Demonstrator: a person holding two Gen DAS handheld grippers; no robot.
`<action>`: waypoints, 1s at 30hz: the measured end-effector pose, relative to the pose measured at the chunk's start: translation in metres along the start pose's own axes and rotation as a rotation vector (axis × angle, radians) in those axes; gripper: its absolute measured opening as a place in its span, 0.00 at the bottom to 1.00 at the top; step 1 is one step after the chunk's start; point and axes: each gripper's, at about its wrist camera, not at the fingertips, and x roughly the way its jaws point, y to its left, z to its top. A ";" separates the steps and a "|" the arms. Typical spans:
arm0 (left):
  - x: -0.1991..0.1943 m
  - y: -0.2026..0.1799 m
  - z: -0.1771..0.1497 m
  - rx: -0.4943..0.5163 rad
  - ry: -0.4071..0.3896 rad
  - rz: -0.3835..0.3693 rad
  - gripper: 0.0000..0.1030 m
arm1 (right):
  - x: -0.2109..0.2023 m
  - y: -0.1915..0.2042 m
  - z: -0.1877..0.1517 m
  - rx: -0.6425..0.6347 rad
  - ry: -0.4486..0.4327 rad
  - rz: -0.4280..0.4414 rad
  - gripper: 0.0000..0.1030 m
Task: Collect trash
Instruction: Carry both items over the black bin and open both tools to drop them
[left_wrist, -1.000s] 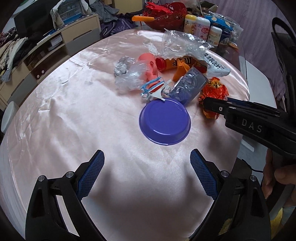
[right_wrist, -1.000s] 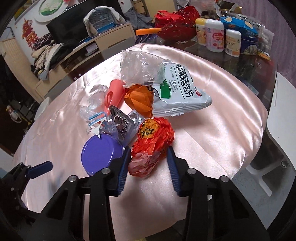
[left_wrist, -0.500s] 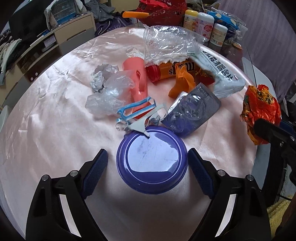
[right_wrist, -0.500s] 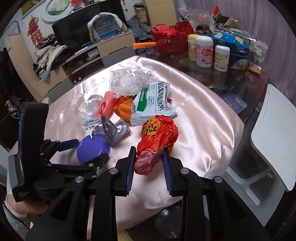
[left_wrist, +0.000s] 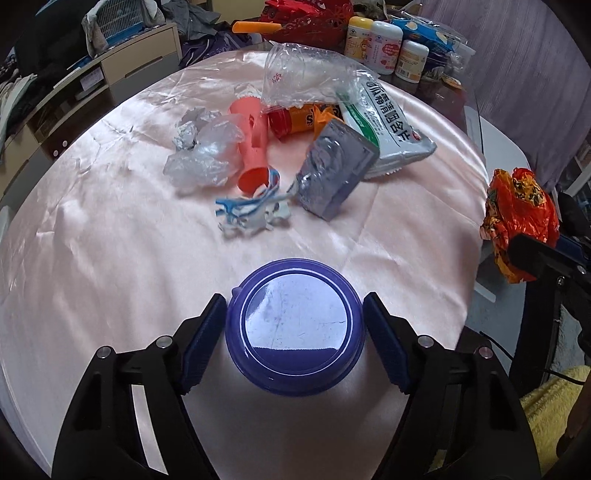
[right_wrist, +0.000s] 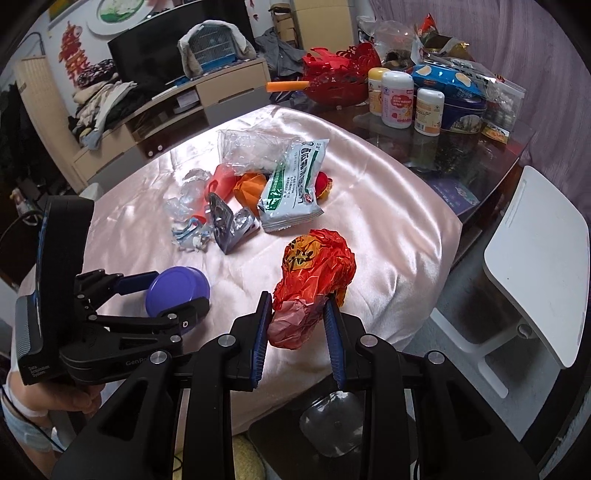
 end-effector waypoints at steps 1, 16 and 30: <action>-0.004 -0.001 -0.006 -0.007 -0.001 -0.018 0.70 | -0.004 0.000 -0.004 0.004 -0.001 -0.001 0.29; -0.041 -0.095 -0.074 0.118 -0.021 -0.120 0.70 | -0.046 -0.056 -0.084 0.120 0.030 -0.089 0.29; 0.023 -0.137 -0.121 0.145 0.158 -0.193 0.70 | -0.019 -0.091 -0.138 0.222 0.196 -0.018 0.30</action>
